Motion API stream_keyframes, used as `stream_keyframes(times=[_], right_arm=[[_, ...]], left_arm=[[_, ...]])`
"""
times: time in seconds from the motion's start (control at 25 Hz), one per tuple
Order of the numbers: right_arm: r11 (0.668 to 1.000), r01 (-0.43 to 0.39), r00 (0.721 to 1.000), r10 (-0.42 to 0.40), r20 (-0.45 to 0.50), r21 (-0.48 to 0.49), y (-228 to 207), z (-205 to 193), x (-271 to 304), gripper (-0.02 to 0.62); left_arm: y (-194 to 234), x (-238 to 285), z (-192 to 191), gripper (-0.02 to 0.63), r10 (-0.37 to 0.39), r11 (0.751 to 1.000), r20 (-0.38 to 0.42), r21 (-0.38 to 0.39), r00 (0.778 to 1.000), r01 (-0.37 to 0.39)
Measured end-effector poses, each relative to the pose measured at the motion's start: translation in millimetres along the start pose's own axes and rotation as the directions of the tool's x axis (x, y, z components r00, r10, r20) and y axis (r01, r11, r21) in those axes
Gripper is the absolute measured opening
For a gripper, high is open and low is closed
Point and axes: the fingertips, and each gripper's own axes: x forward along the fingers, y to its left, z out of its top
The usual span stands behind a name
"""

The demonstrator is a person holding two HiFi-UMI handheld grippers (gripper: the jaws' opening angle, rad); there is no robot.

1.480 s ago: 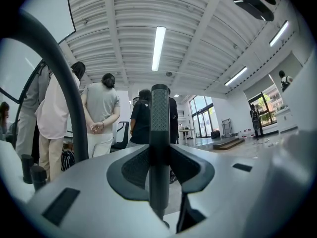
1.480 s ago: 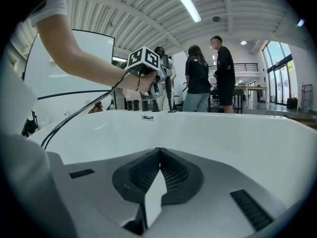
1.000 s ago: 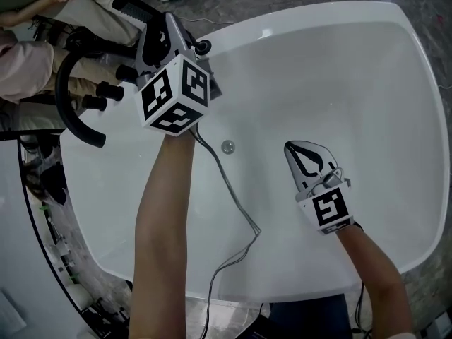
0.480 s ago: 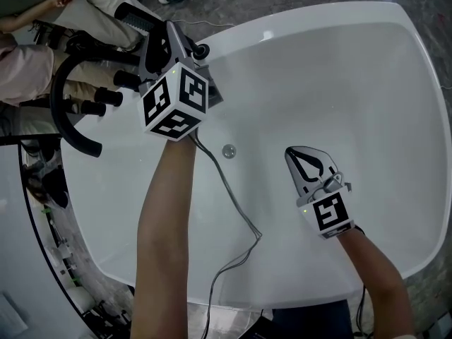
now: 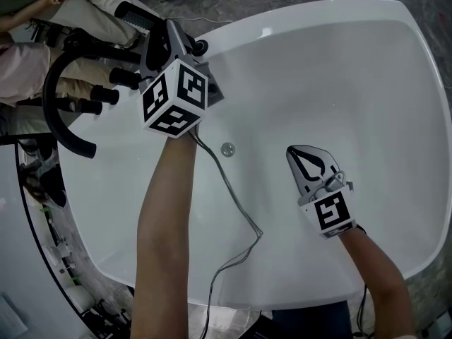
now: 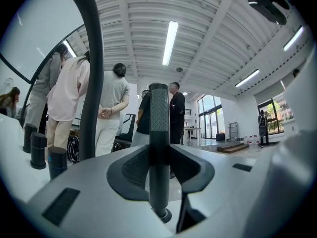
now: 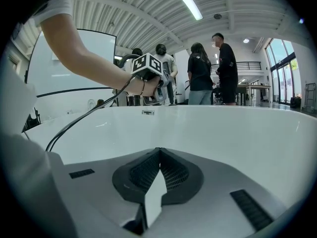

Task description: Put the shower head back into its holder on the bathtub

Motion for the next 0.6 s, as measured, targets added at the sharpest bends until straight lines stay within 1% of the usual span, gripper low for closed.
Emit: stream_keyframes(times=[0.16,0.4,0.52,0.6], right_arm=[[1.0,-0.005,1.0,0.005,0.005,-0.018,-2,0,1,0.008],[1.0,-0.003,1.0,0.003,0.003,0.006,-2,-3,2,0.008],[1.0,-0.006,1.0,0.006,0.002,0.01,-1,-5,2,0.008],[1.0,-0.01,1.0,0.011,0.006,-0.004,-2,-4,2,0.008]], left_arm=[[2,3,-4,0.121,0.005,1.0,-0.009,-0.015,1.0,-0.005],[-5,8,-9,0.121,-0.022,0.999,-0.027,0.025,0.999,0.023],[-2,6,-19,0.121,-0.01,1.0,-0.049,0.01,0.999,0.01],[0,5,-24,0.121,-0.003,1.0,-0.054,0.005,0.999,0.003]])
